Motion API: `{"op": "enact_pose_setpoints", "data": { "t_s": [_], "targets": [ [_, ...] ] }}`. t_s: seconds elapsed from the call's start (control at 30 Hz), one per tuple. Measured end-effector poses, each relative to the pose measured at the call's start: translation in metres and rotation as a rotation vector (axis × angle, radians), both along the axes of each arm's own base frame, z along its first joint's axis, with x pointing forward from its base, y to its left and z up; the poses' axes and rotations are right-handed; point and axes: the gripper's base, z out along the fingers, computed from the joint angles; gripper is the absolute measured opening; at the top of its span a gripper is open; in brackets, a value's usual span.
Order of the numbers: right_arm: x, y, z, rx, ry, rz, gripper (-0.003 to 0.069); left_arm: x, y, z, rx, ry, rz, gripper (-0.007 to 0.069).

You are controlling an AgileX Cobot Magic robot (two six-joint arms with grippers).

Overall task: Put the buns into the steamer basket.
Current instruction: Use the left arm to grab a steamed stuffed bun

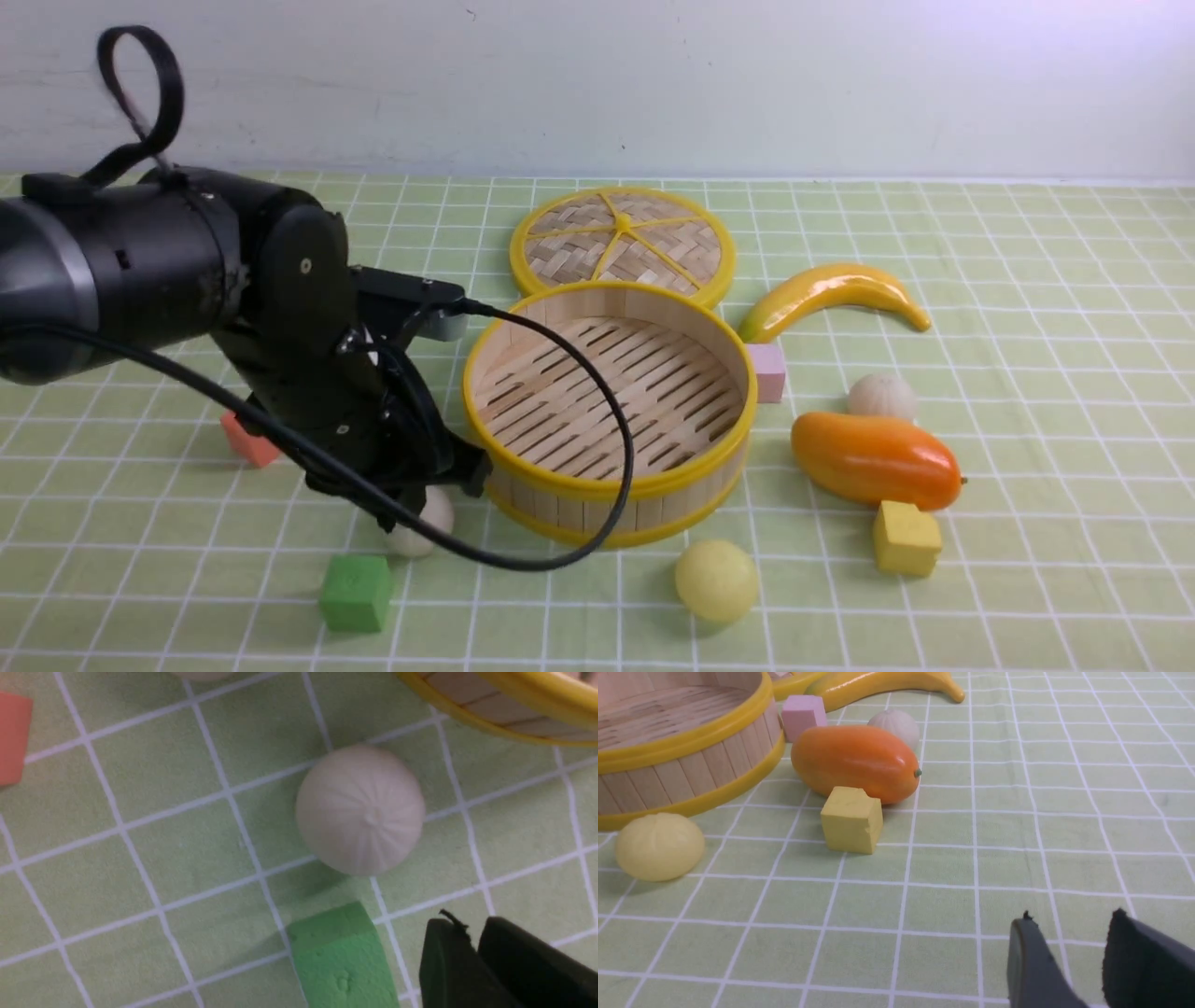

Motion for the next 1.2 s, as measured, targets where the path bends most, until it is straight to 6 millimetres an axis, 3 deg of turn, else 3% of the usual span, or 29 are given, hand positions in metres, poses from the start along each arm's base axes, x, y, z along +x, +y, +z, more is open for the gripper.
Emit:
{"op": "enact_pose_setpoints", "data": {
  "t_s": [0.2, 0.37, 0.87, 1.03, 1.13, 1.2],
  "targets": [
    [0.0, 0.0, 0.0, 0.0, 0.0, 0.0, 0.0239, 0.012, 0.011, -0.005, -0.008, -0.035, 0.022, 0.0274],
    [0.0, 0.0, 0.0, 0.0, 0.0, 0.0, 0.0239, 0.015, 0.006, -0.004, -0.032, -0.063, -0.007, 0.0287],
    [0.0, 0.0, 0.0, 0.0, 0.0, 0.0, 0.0239, 0.029, 0.001, -0.042, -0.004, -0.029, -0.041, 0.0285],
    [0.0, 0.0, 0.0, 0.0, 0.0, 0.0, 0.0239, 0.031, 0.001, -0.045, -0.007, -0.043, -0.04, 0.02],
    [0.0, 0.0, 0.0, 0.0, 0.0, 0.0, 0.0239, 0.031, 0.001, -0.045, -0.005, -0.036, -0.041, 0.0038],
    [0.0, 0.0, 0.0, 0.0, 0.0, 0.0, 0.0239, 0.028, 0.002, -0.041, -0.002, -0.026, -0.042, -0.0006]
  ]
}}
